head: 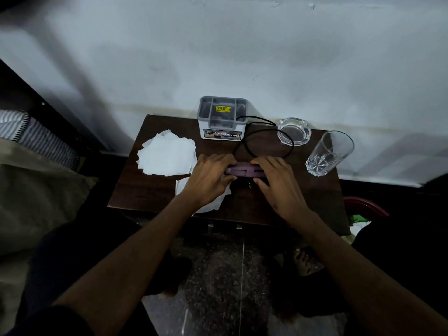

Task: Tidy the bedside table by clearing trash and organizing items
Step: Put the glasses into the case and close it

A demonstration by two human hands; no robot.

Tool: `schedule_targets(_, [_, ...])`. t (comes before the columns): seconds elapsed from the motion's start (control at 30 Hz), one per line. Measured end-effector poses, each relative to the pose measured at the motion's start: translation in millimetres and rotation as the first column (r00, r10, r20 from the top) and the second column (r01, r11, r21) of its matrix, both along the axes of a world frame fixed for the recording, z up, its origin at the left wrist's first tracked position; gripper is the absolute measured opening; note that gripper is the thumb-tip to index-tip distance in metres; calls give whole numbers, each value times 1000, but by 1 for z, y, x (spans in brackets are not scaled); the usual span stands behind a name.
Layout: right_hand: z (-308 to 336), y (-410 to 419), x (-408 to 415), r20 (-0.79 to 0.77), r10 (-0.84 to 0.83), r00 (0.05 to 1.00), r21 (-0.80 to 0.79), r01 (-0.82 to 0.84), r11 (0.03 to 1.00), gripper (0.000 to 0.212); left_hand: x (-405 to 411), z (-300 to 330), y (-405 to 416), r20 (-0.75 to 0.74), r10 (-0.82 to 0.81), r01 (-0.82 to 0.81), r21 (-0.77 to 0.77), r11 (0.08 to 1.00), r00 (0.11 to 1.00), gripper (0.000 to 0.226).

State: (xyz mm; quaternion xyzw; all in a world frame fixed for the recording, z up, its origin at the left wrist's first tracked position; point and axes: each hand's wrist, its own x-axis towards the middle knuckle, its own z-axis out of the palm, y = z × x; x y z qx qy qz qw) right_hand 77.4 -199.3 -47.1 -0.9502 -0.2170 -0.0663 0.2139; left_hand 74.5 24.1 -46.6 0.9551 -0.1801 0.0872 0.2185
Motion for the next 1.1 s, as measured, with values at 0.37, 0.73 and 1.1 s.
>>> schedule_targets(0.37, [4, 1, 12, -40, 19, 999, 109, -15, 994, 40, 1, 3, 0, -4, -16, 16, 6, 1000, 1000, 27])
schedule_targets(0.73, [67, 13, 31, -332, 198, 922, 234, -123, 964, 54, -14, 38, 22, 213, -103, 111, -24, 994, 972, 38])
schedule_targets(1.1, [79, 53, 19, -249, 182, 951, 114, -158, 981, 50, -33, 47, 48, 156, 19, -2, -107, 994, 988, 40])
